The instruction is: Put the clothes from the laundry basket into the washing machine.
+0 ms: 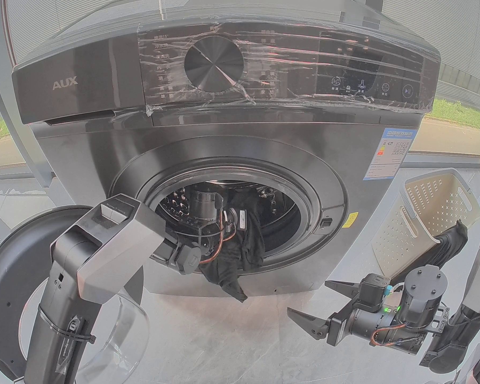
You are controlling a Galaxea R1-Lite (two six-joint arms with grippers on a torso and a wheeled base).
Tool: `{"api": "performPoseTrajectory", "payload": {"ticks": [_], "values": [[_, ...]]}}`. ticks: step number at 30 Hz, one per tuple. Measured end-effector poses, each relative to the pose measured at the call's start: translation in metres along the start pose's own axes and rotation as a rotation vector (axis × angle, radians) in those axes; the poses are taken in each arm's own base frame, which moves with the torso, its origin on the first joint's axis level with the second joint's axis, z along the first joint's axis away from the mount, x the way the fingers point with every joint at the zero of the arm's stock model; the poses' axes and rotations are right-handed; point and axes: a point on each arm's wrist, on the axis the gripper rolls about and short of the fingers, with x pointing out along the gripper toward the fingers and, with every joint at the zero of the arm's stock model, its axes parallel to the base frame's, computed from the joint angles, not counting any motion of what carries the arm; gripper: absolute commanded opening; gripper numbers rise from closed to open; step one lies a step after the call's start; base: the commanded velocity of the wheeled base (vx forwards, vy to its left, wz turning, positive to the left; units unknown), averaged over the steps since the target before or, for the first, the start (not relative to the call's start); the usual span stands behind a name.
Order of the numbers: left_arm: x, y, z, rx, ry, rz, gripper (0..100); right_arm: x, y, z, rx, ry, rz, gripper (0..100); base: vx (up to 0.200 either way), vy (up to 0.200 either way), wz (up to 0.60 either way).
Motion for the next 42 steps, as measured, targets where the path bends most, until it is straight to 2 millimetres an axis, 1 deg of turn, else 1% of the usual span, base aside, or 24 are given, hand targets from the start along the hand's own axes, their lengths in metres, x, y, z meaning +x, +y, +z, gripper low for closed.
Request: {"api": "performPoseTrajectory", "payload": {"ticks": [4,7,8,12,16,25,29,37,38,42], "values": [[0.009,0.0,0.019,-0.048,-0.083,0.038,0,0.0,0.0,0.0,0.0,0.0,0.001,100,0.0,0.0,0.0],[0.012,0.001,0.021,-0.066,-0.099,0.048,0,0.0,0.0,0.0,-0.001,0.0,0.002,100,0.0,0.0,0.0],[0.012,0.001,0.021,-0.068,-0.1,0.048,100,0.0,0.0,0.0,-0.001,0.001,0.002,100,0.0,0.0,0.0],[0.013,0.002,0.017,-0.077,-0.1,0.052,100,0.0,0.0,0.0,0.0,0.001,0.002,100,0.0,0.0,0.0],[0.01,0.001,0.008,-0.076,-0.061,0.049,100,0.0,0.0,0.0,0.0,0.0,0.001,100,0.0,0.0,0.0],[-0.013,-0.005,-0.012,-0.047,0.072,0.015,100,0.0,0.0,0.0,0.001,0.0,0.002,100,0.0,0.0,0.0],[-0.02,-0.006,-0.021,-0.017,0.116,0.009,100,0.0,0.001,0.0,0.001,0.001,0.002,100,0.0,0.0,0.0],[-0.019,-0.004,-0.036,0.012,0.154,0.009,100,0.0,0.001,0.0,0.001,0.002,0.002,100,0.0,0.0,0.0],[-0.018,-0.003,-0.037,0.012,0.155,0.011,0,0.0,0.001,0.0,0.001,0.002,0.002,100,0.0,0.0,0.0],[-0.017,-0.001,-0.041,0.013,0.158,0.015,0,0.0,0.001,0.0,0.001,0.003,0.004,100,0.0,0.0,0.0]]}}
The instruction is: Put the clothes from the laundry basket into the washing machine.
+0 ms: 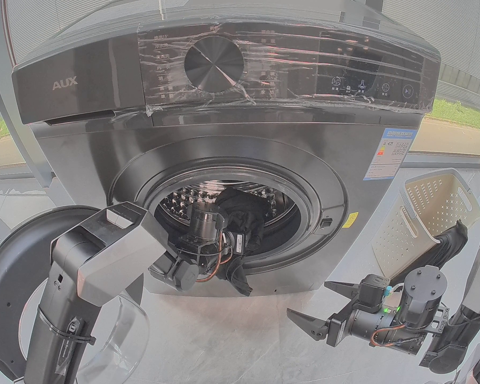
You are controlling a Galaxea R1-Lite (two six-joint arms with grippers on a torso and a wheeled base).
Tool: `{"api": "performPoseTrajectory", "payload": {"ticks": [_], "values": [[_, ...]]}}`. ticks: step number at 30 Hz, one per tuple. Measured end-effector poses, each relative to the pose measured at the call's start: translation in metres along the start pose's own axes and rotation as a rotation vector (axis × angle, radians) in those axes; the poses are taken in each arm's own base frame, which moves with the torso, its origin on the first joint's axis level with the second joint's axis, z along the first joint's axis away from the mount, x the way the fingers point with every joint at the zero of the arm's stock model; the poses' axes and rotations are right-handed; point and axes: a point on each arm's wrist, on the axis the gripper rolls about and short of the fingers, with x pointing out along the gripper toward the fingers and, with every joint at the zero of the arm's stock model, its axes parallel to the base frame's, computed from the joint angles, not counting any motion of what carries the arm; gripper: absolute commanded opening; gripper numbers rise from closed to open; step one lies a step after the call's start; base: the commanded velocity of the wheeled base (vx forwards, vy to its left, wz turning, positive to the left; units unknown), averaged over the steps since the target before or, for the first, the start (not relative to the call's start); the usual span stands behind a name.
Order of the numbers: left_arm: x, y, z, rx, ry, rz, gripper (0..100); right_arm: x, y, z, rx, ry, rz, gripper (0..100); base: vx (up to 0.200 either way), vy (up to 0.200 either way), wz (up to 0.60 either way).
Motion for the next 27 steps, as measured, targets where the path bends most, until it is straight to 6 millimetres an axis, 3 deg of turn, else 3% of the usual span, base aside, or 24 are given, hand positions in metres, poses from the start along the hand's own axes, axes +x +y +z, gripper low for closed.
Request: {"api": "performPoseTrajectory", "payload": {"ticks": [8,21,27], "values": [[0.005,-0.002,0.006,-0.016,-0.034,0.0,0,0.001,0.0,0.0,0.0,0.002,0.0,100,0.0,0.0,0.0],[0.024,-0.003,0.057,-0.066,-0.289,0.034,0,0.001,0.0,-0.001,-0.001,0.005,0.0,100,0.0,0.0,0.0],[0.035,0.004,0.064,-0.081,-0.349,0.059,0,0.001,0.0,-0.001,0.0,0.006,-0.001,100,0.0,0.0,0.0]]}}
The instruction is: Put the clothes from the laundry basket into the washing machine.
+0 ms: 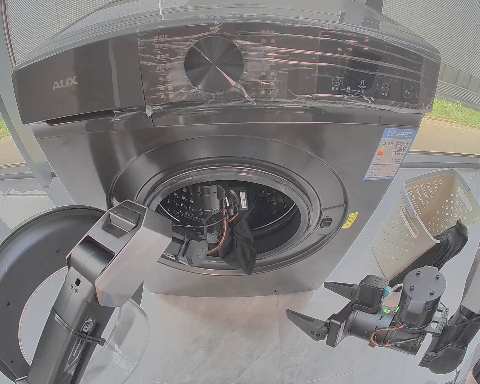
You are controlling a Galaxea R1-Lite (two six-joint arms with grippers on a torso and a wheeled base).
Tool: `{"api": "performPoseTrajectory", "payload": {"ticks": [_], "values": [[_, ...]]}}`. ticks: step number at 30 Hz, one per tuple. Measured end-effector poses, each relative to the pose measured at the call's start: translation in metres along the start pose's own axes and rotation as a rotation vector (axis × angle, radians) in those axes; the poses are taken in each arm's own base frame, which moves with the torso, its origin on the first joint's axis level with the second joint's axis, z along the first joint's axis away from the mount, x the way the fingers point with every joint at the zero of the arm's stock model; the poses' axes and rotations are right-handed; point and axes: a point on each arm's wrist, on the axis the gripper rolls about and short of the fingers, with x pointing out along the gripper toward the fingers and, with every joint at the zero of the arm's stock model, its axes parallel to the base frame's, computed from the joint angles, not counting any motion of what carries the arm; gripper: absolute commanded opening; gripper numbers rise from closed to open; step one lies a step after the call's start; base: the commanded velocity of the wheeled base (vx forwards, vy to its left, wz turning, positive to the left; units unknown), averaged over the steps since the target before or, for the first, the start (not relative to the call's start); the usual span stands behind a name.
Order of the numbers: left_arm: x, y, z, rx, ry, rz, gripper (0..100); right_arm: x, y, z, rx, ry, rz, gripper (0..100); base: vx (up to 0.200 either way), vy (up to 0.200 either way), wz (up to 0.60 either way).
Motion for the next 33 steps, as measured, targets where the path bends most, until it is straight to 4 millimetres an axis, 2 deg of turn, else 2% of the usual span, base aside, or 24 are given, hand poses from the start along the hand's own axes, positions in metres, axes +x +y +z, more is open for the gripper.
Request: {"api": "performPoseTrajectory", "payload": {"ticks": [1,2,13,22,31,32,33], "values": [[0.001,0.001,-0.002,0.0,0.002,0.004,0,0.0,0.0,0.0,0.001,0.0,-0.001,100,0.0,0.0,0.0],[0.001,0.003,-0.005,0.001,0.007,0.007,100,0.0,0.0,0.0,0.0,0.0,0.0,100,0.0,0.0,0.0],[-0.011,-0.001,-0.026,-0.002,0.097,0.0,100,0.0,0.0,0.0,0.0,0.001,-0.001,100,0.0,0.0,0.0],[-0.043,-0.009,-0.05,0.047,0.269,-0.043,100,0.0,0.0,0.0,0.0,0.002,0.0,100,0.0,0.0,0.0],[-0.05,-0.007,-0.056,0.059,0.306,-0.044,100,-0.001,0.0,-0.001,0.0,0.003,-0.001,100,0.0,0.0,0.0],[-0.05,-0.007,-0.056,0.063,0.308,-0.043,0,0.0,0.0,0.0,0.0,0.003,-0.001,100,0.0,0.0,0.0],[-0.05,-0.007,-0.056,0.067,0.308,-0.044,0,0.0,0.0,0.0,0.0,0.002,-0.001,100,0.0,0.0,0.0]]}}
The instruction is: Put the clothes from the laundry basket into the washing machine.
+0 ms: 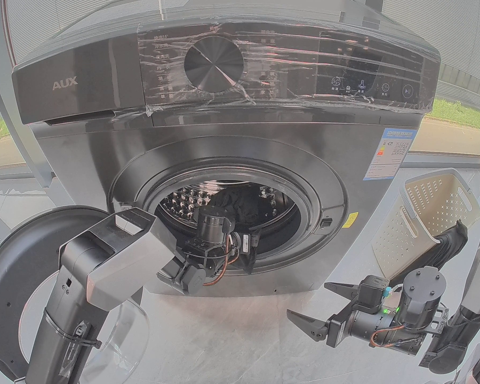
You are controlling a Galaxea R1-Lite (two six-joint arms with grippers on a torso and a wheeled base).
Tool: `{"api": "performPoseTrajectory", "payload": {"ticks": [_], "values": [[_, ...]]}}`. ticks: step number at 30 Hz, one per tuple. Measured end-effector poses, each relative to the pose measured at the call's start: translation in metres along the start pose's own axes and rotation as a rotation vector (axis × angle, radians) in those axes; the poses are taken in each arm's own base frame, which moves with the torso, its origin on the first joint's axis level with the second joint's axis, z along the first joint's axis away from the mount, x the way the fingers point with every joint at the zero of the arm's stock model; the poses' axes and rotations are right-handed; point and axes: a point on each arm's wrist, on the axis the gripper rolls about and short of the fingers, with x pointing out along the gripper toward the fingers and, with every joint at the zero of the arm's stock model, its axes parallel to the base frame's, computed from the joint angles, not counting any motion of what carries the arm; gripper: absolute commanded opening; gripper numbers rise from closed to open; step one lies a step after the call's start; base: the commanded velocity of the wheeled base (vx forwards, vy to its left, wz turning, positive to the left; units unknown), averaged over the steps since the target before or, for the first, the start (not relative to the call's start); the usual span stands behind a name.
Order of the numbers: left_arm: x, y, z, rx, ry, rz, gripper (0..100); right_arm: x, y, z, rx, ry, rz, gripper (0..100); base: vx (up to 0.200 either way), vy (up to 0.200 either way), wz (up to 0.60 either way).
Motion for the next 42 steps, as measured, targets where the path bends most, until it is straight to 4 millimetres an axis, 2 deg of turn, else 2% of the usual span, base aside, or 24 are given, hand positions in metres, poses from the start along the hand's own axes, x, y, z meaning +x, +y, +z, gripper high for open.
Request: {"api": "performPoseTrajectory", "payload": {"ticks": [8,13,19,27,31,37,38,42], "values": [[0.001,0.003,-0.004,0.012,0.011,0.01,0,0.0,0.0,0.0,0.0,-0.001,0.0,100,0.0,0.0,0.0],[0.003,0.0,0.002,0.008,-0.01,0.009,0,0.0,0.0,0.0,0.0,-0.001,0.001,100,0.0,0.0,0.0],[0.011,0.001,0.028,-0.022,-0.118,0.022,0,0.0,0.0,0.0,0.0,-0.002,0.001,100,0.0,0.0,0.0],[0.027,0.014,0.071,-0.074,-0.314,0.078,0,0.0,0.0,0.0,-0.001,-0.002,0.001,100,0.0,0.0,0.0],[0.033,0.021,0.081,-0.088,-0.372,0.097,0,0.0,0.0,0.0,0.0,-0.002,0.001,100,0.0,0.0,0.0],[0.041,0.03,0.082,-0.097,-0.403,0.117,0,0.0,0.0,0.0,0.0,-0.002,0.002,100,0.0,0.0,0.0],[0.041,0.03,0.081,-0.097,-0.402,0.116,100,0.0,0.0,0.0,0.0,-0.002,0.002,100,0.0,0.0,0.0],[0.043,0.031,0.079,-0.099,-0.402,0.118,100,0.0,0.0,0.0,0.0,-0.002,0.002,100,0.0,0.0,0.0]]}}
